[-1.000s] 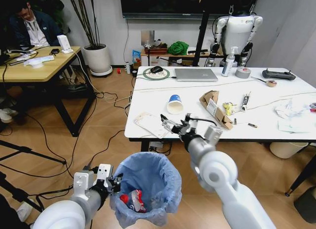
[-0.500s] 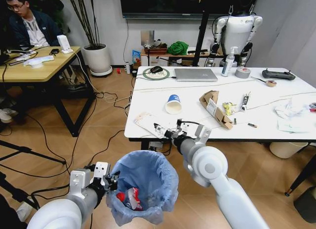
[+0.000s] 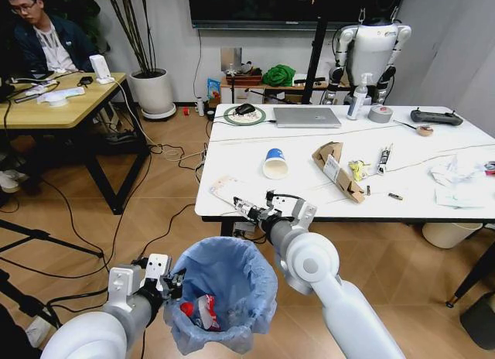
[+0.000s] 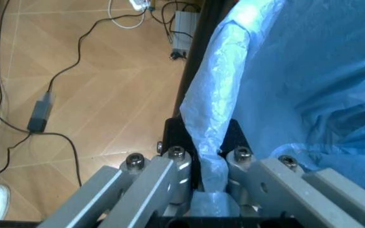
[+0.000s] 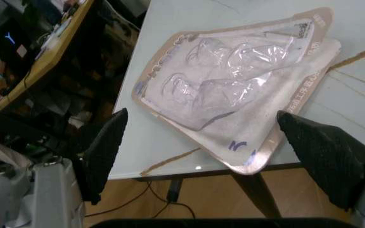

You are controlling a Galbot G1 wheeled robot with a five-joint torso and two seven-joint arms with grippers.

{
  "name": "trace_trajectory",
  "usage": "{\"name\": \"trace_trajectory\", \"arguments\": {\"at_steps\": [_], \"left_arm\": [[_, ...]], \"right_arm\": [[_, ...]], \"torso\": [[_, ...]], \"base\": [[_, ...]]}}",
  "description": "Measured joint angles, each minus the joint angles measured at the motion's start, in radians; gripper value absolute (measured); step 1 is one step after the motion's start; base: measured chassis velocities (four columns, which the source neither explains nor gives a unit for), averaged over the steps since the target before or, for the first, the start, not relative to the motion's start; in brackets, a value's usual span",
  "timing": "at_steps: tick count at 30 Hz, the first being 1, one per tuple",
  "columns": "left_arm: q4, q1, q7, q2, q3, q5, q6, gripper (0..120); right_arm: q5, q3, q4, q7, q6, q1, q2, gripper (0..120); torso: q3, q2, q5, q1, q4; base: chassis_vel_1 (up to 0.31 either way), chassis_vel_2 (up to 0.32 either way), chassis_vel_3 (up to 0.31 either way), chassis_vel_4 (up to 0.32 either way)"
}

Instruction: Pick up the trash bin and place the trash from the table into it.

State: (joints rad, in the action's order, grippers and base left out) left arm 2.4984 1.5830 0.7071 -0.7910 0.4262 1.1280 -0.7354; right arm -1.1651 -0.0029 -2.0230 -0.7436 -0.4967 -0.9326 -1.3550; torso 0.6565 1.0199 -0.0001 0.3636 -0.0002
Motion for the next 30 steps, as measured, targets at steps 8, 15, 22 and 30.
{"name": "trace_trajectory", "arguments": {"at_steps": [8,15,22,30], "left_arm": [[0.002,0.004,0.000,0.001,0.001,0.000,0.000,2],[0.002,0.005,-0.001,-0.003,0.001,-0.003,0.000,2],[0.002,0.006,-0.003,-0.001,0.006,-0.003,0.000,2],[0.002,0.002,-0.012,0.002,0.011,-0.004,0.000,2]], "right_arm": [[0.002,-0.004,0.012,-0.001,0.004,0.013,-0.004,81],[0.003,-0.004,0.027,0.000,0.006,0.021,-0.005,60],[0.022,-0.005,0.063,0.012,0.013,0.027,-0.017,41],[0.034,0.000,0.071,0.027,0.023,0.031,-0.015,17]], "torso": [[0.000,0.000,0.0000,0.000,0.0000],[0.000,0.000,0.0000,0.000,0.0000],[0.000,0.000,0.0001,0.000,0.0000],[0.000,0.000,0.0001,0.000,0.0000]], "base": [[0.000,0.000,0.000,0.000],[0.000,0.000,0.000,0.000],[0.000,0.000,0.000,0.000],[0.000,0.000,0.000,0.000]]}}
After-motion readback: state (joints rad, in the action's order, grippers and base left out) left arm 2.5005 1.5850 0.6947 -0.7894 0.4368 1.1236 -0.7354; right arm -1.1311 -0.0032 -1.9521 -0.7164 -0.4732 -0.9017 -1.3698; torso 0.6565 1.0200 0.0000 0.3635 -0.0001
